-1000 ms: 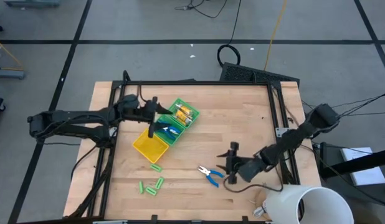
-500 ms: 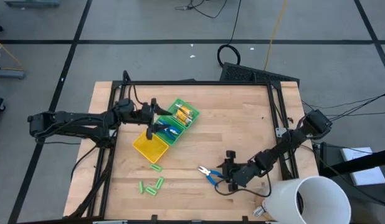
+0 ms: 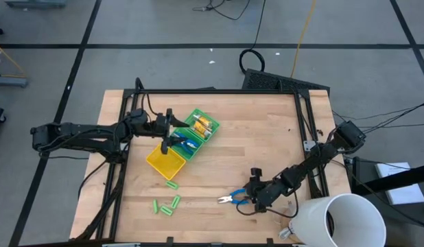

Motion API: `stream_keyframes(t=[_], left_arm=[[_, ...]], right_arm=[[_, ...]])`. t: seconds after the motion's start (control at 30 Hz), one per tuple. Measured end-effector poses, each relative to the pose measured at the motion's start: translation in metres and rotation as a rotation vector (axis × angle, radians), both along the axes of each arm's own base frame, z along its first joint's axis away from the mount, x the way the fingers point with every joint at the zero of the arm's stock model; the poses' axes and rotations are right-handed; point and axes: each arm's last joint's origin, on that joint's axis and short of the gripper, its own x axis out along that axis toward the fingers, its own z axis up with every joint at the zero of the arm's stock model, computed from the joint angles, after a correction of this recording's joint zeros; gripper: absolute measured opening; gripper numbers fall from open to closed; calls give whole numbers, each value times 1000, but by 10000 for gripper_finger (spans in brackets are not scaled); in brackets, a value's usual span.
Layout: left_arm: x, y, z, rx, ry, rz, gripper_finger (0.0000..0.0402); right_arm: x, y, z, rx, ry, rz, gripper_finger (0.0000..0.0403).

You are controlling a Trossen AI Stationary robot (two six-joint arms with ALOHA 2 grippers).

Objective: Pick & Place School Supplies
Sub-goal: Put the blue hole puncher into the bottom green bin

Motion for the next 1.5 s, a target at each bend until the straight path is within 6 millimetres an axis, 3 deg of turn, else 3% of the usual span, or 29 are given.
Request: stream_keyframes(t=[0.73,1.3,1.5], left_arm=[[0,0,0,-25,2,1,278],[0,0,0,-46,3,2,278],[0,0,0,-48,3,2,278]], right_arm=[[19,-15,-16,-52,-6,44,175],[19,-15,-17,-92,-19,97,61],[20,-14,-12,-122,-51,138,37]])
